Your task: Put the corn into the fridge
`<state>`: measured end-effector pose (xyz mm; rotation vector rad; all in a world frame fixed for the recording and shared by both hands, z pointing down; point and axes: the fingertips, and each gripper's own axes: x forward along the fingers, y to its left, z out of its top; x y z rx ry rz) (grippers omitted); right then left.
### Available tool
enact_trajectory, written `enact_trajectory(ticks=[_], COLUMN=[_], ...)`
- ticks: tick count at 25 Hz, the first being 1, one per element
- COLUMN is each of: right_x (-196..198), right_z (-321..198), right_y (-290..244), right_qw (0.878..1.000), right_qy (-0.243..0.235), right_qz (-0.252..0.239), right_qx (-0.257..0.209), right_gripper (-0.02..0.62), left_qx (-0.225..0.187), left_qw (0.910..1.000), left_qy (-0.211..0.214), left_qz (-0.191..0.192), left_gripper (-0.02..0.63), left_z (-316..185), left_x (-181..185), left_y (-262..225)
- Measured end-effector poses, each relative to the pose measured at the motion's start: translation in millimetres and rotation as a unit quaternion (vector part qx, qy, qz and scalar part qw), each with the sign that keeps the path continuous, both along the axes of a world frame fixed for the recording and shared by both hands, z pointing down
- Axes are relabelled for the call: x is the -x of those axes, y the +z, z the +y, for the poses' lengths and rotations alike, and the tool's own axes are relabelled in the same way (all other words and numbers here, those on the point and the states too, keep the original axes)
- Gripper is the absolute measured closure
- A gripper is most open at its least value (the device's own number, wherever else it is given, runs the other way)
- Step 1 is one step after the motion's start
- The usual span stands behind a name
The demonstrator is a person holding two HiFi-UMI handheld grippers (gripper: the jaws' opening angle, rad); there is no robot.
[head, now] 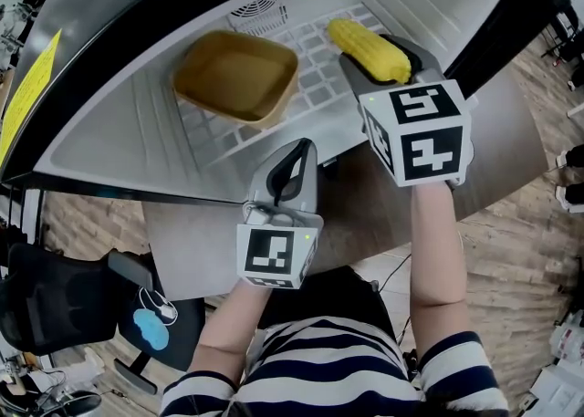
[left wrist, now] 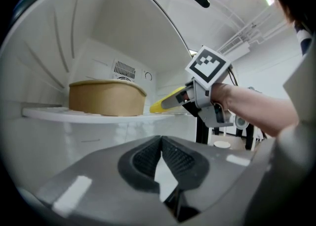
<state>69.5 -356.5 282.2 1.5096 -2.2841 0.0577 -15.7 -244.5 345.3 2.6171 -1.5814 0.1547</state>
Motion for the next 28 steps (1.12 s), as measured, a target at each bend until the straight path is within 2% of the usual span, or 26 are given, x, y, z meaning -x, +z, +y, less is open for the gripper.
enact_trajectory(ticks=[20,28], right_x=[4,1], right_z=[-6,-4], right_y=[13,14], right_qw=[0.999,0.999], right_qy=[-0.009,-0.01], right_qz=[0.039,0.032], right_qx=[0.008,0.002], right_gripper=[0.344,0.342], left_qx=[0.006,0.007], left_qw=[1.0,1.0], left_qy=[-0.002,0.0], left_qz=[-0.001,0.002], left_gripper=[0.606,0.606], left_z=[-3,-2], left_x=[9,7], left_y=[5,5])
